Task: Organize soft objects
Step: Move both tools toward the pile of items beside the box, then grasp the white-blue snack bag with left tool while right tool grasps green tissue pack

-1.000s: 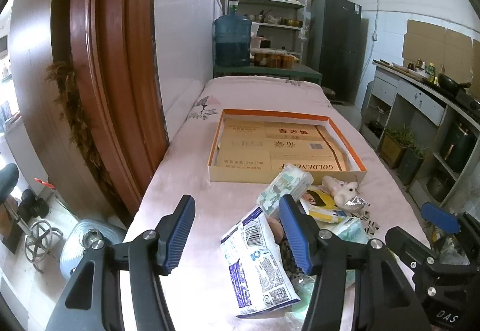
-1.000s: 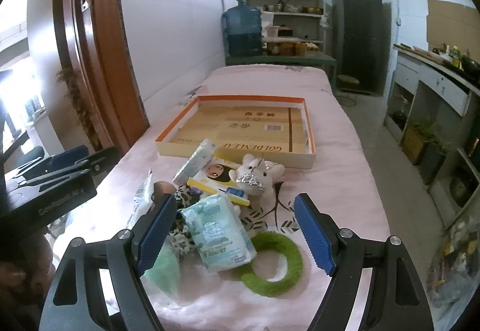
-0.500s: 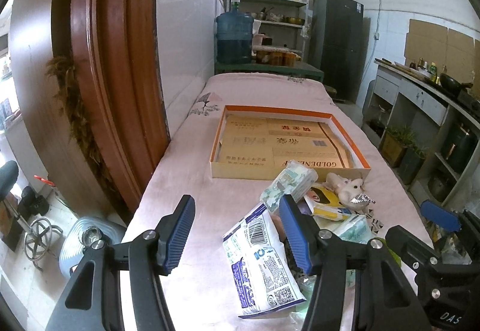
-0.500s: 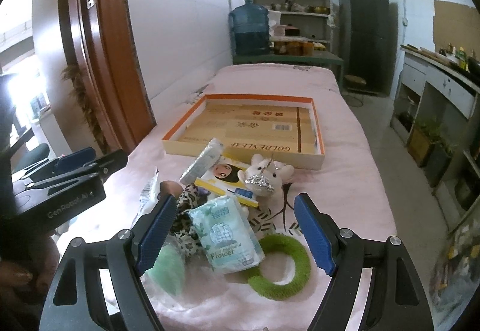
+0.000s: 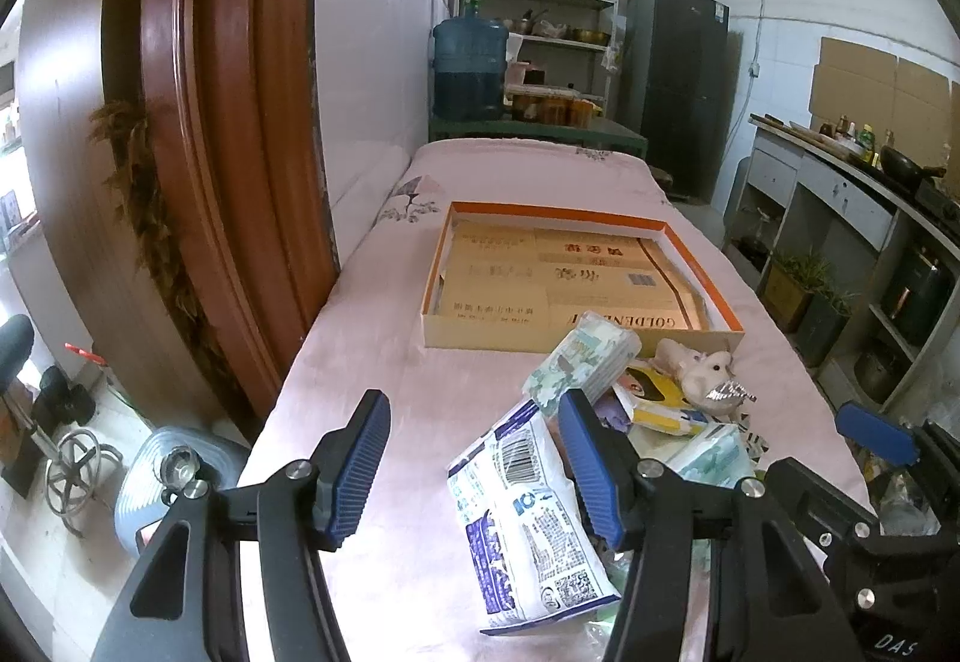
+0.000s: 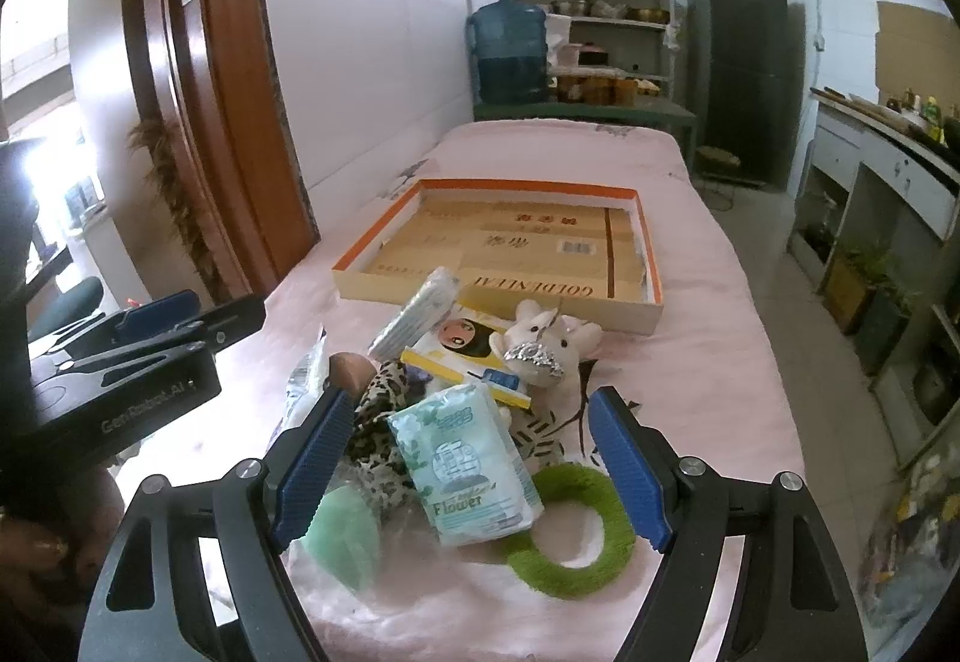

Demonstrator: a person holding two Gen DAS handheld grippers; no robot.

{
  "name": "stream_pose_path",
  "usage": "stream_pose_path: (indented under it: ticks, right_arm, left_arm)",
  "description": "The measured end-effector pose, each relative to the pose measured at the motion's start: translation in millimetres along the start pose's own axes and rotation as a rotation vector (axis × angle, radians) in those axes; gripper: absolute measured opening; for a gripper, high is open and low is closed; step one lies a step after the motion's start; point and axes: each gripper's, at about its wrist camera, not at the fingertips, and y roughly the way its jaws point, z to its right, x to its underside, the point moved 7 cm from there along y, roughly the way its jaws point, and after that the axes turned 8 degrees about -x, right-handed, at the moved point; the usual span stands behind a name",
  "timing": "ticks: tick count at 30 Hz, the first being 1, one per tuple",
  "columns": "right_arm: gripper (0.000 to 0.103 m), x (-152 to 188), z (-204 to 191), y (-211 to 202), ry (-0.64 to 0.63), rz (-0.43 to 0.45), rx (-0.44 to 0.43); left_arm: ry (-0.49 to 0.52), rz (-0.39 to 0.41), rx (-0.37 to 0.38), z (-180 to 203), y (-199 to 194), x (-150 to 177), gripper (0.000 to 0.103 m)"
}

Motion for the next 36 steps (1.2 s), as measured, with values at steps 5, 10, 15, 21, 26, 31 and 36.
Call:
stream_pose_path:
  ticks: [5,10,15,21,26,31,36]
  right_arm:
    - [0.082,0.3,-0.5,0.2,-0.001,0.0,0.001]
    - [0.082,0.4,-0.5,0.7,0.002,-0.003,-0.001]
    - [0.082,1.5,-1.0,0.2,0.003,-0.005,-0.002]
    - [0.082,2.3,-1.0,2.1,0.004,-0.01,-0.005]
    - [0.082,7.0,0.4,8.4,0.009,-0.033,-0.018]
    - [0.082,14.4,4.8,17.0,0.023,-0.063,-0.025]
    - [0.082,22.6,10.5,29.9,0.033,-0.102,-0.028]
  left_arm:
    - [-0.001,-0.001,0.003,-1.2,0.5,0.2,0.059]
    - [0.0,-0.001,0.0,-1.9,1.0,1.2,0.059]
    - [0.001,-0.002,-0.001,-1.6,1.2,1.8,0.059]
    - [0.0,-0.005,0.001,-2.1,2.4,3.7,0.059]
    - [-0.008,-0.011,0.01,-2.8,3.6,6.4,0.059]
    - [-0.018,-0.027,0.052,-1.3,3.7,14.6,0.059]
    - [-0.003,-0.044,0.081,4.9,3.9,21.5,0.059]
